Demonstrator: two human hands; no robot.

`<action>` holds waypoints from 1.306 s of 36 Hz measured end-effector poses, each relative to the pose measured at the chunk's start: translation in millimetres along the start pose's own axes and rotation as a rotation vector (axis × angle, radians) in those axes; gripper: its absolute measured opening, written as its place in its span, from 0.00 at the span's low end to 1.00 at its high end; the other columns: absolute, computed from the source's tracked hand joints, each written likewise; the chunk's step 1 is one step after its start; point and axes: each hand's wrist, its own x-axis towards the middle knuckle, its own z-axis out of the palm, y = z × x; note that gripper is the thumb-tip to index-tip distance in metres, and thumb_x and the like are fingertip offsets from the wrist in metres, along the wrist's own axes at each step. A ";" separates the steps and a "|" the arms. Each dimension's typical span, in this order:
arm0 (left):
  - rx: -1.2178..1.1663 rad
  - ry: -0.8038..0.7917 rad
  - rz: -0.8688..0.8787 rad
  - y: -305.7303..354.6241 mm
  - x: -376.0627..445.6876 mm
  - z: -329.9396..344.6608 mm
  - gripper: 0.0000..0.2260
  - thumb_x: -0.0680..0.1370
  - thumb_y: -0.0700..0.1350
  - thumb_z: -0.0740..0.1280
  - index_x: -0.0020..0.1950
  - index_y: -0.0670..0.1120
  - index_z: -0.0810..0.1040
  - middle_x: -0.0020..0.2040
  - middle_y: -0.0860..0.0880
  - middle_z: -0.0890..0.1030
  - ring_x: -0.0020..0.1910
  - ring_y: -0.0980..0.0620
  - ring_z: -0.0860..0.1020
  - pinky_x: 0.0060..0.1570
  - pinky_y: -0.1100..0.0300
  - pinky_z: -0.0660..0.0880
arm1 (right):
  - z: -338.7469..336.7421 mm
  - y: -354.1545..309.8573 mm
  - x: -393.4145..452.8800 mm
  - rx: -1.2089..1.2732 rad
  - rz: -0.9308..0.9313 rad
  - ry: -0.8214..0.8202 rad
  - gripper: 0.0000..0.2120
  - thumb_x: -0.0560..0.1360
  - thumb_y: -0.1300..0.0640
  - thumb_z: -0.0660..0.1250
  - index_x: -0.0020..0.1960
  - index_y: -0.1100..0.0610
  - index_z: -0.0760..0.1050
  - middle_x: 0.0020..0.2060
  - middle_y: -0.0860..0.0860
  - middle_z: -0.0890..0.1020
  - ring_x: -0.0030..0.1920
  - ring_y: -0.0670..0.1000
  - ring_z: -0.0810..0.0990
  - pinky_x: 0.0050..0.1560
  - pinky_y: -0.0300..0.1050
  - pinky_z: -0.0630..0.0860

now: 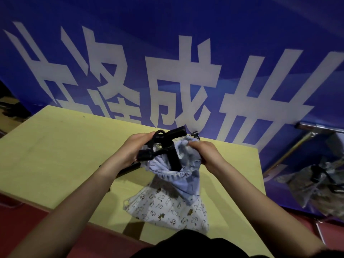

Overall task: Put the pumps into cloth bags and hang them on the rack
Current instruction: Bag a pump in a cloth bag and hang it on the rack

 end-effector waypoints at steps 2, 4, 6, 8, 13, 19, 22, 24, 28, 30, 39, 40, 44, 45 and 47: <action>0.098 -0.044 0.044 -1.1 -0.7 1.3 0.14 0.79 0.53 0.66 0.46 0.44 0.84 0.42 0.50 0.85 0.43 0.53 0.82 0.42 0.62 0.75 | -0.3 -2.1 2.4 -0.010 -0.091 0.023 0.27 0.66 0.46 0.70 0.49 0.71 0.73 0.37 0.62 0.72 0.40 0.53 0.71 0.41 0.49 0.65; 0.127 -0.073 0.065 -3.6 -1.3 2.1 0.17 0.79 0.53 0.65 0.45 0.40 0.83 0.38 0.50 0.83 0.40 0.55 0.81 0.44 0.60 0.73 | 0.9 -5.1 -2.1 -0.003 -0.158 0.021 0.14 0.73 0.49 0.67 0.42 0.61 0.71 0.37 0.59 0.72 0.40 0.53 0.71 0.42 0.48 0.66; 0.132 -0.079 0.068 -6.3 0.4 3.8 0.19 0.79 0.54 0.65 0.44 0.37 0.80 0.36 0.46 0.80 0.38 0.55 0.79 0.44 0.58 0.72 | 1.8 -5.2 -5.4 -0.008 -0.202 0.016 0.12 0.78 0.50 0.64 0.41 0.57 0.70 0.38 0.57 0.74 0.40 0.54 0.73 0.42 0.48 0.68; 0.132 -0.099 0.073 -9.6 0.7 7.1 0.17 0.78 0.53 0.65 0.40 0.40 0.78 0.35 0.46 0.76 0.37 0.53 0.75 0.43 0.57 0.69 | 4.6 -2.8 -6.9 0.016 -0.245 0.004 0.15 0.80 0.46 0.61 0.46 0.56 0.75 0.42 0.54 0.78 0.43 0.53 0.76 0.45 0.47 0.70; 0.144 -0.192 0.131 -16.6 -3.7 14.0 0.18 0.75 0.58 0.67 0.40 0.44 0.74 0.39 0.46 0.71 0.39 0.53 0.71 0.44 0.57 0.65 | 13.8 -1.2 -18.7 0.109 -0.379 -0.058 0.17 0.81 0.44 0.57 0.66 0.47 0.74 0.41 0.40 0.75 0.41 0.39 0.72 0.44 0.32 0.72; 0.120 -0.283 0.103 -22.6 -7.2 23.6 0.18 0.76 0.58 0.63 0.46 0.43 0.78 0.43 0.51 0.81 0.44 0.56 0.79 0.47 0.61 0.72 | 19.6 -4.1 -23.9 0.068 -0.334 -0.103 0.11 0.76 0.49 0.68 0.45 0.56 0.81 0.45 0.53 0.85 0.50 0.55 0.83 0.58 0.53 0.77; -0.004 -0.308 0.006 -35.2 -3.9 27.9 0.23 0.79 0.61 0.56 0.65 0.50 0.78 0.62 0.53 0.80 0.62 0.57 0.77 0.63 0.59 0.69 | 16.0 -0.5 -18.2 0.117 -0.259 -0.071 0.13 0.74 0.45 0.69 0.44 0.56 0.80 0.44 0.55 0.85 0.50 0.57 0.83 0.58 0.54 0.75; -0.056 -0.302 -0.063 -44.4 -2.6 29.2 0.29 0.76 0.68 0.54 0.70 0.53 0.73 0.67 0.52 0.77 0.66 0.55 0.74 0.65 0.58 0.67 | 12.7 1.5 -14.7 0.162 -0.214 -0.049 0.12 0.75 0.47 0.67 0.43 0.56 0.78 0.39 0.52 0.83 0.46 0.55 0.81 0.54 0.51 0.74; 0.008 -0.293 -0.158 -57.9 -1.2 27.6 0.30 0.73 0.71 0.58 0.63 0.51 0.76 0.59 0.46 0.79 0.60 0.45 0.78 0.58 0.55 0.75 | 1.6 3.1 -6.7 0.235 -0.077 0.017 0.14 0.72 0.44 0.70 0.41 0.56 0.78 0.36 0.52 0.80 0.43 0.55 0.77 0.50 0.51 0.73; 0.217 -0.308 -0.097 -58.0 -2.6 27.6 0.20 0.78 0.65 0.58 0.57 0.52 0.76 0.54 0.52 0.80 0.55 0.53 0.79 0.54 0.61 0.75 | -5.1 2.4 -4.5 0.257 -0.033 0.009 0.14 0.74 0.46 0.68 0.44 0.58 0.77 0.38 0.55 0.79 0.40 0.56 0.77 0.45 0.48 0.74; 1.027 -0.305 0.173 -62.3 21.2 41.7 0.16 0.81 0.51 0.61 0.36 0.46 0.76 0.28 0.51 0.70 0.31 0.52 0.71 0.32 0.57 0.60 | -21.1 6.9 1.2 0.275 0.001 -0.009 0.14 0.76 0.48 0.66 0.50 0.59 0.76 0.43 0.57 0.80 0.45 0.56 0.78 0.45 0.48 0.74; 1.005 -0.297 0.185 -59.4 22.1 41.0 0.18 0.82 0.50 0.59 0.38 0.44 0.79 0.26 0.52 0.70 0.28 0.56 0.70 0.31 0.58 0.60 | -22.0 7.2 0.9 0.285 0.006 -0.003 0.13 0.76 0.48 0.66 0.49 0.58 0.76 0.42 0.56 0.80 0.43 0.56 0.78 0.45 0.48 0.74; 0.448 -0.219 0.105 -35.2 21.3 34.9 0.18 0.81 0.43 0.59 0.34 0.45 0.79 0.36 0.49 0.82 0.39 0.49 0.79 0.40 0.62 0.72 | -26.9 11.2 1.2 0.314 -0.010 0.011 0.11 0.77 0.48 0.66 0.44 0.56 0.77 0.36 0.52 0.82 0.39 0.54 0.79 0.47 0.49 0.74; 0.171 -0.181 0.056 -25.7 19.1 34.8 0.17 0.81 0.40 0.58 0.33 0.44 0.76 0.36 0.46 0.80 0.39 0.47 0.78 0.41 0.60 0.73 | -28.1 12.9 2.1 0.307 -0.025 0.021 0.11 0.76 0.48 0.67 0.43 0.56 0.77 0.36 0.52 0.83 0.41 0.54 0.80 0.50 0.50 0.74; -0.422 -0.156 -0.032 -5.7 14.4 33.7 0.14 0.79 0.39 0.54 0.34 0.43 0.68 0.32 0.47 0.74 0.34 0.48 0.72 0.40 0.58 0.71 | -27.2 13.3 2.2 0.284 -0.058 0.028 0.12 0.76 0.47 0.67 0.44 0.56 0.78 0.37 0.51 0.84 0.44 0.55 0.80 0.52 0.51 0.74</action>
